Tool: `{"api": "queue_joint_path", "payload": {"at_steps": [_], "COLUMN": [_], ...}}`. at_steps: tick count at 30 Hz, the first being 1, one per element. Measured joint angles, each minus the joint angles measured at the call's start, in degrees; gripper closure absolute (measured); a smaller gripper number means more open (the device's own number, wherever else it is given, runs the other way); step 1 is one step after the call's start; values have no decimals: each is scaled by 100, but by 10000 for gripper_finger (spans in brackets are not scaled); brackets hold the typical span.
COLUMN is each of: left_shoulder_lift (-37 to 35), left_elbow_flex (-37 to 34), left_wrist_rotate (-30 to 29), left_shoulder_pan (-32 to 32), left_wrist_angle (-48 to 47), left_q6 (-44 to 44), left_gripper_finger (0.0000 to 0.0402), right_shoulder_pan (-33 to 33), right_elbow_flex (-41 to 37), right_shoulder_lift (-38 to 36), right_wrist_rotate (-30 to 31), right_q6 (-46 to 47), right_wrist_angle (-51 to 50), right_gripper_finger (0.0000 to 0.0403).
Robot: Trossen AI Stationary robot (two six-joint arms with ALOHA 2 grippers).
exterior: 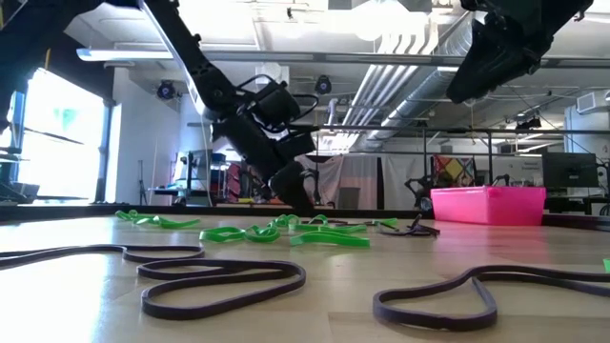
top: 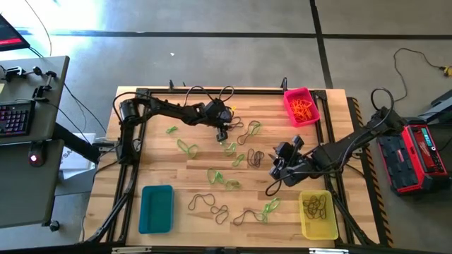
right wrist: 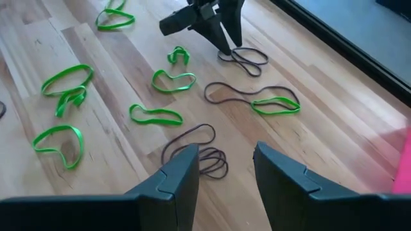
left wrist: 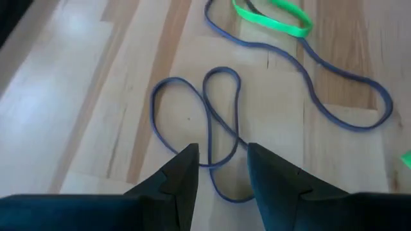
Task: Sort rubber bands into baskets
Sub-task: Put the purple rubber band into the yellow bin
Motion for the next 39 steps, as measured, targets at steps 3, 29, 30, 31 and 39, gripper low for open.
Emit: {"api": "queue_joint_path", "payload": {"at_steps": [3, 29, 30, 31, 39], "left_shoulder_lift": [20, 222, 219, 217, -56], "left_elbow_flex": [-2, 9, 9, 9, -20], "left_wrist_rotate": [-4, -152, -154, -127, -147], "left_shoulder_pan": [-1, -16, -20, -24, -130], "left_wrist_angle": [-10, 64, 61, 63, -122], "left_q6": [104, 989, 996, 996, 944], "left_gripper_finger": [275, 377, 389, 395, 400], "right_shoulder_pan": [0, 0, 0, 0, -79], "right_elbow_flex": [0, -4, -4, -4, -6], "right_shoulder_lift": [0, 2, 2, 2, 468], "right_wrist_rotate": [6, 62, 24, -12, -13], "right_q6": [-6, -55, -64, -137, -688], "right_wrist_angle": [6, 24, 36, 41, 263], "right_gripper_finger": [265, 265, 265, 265, 265]}}
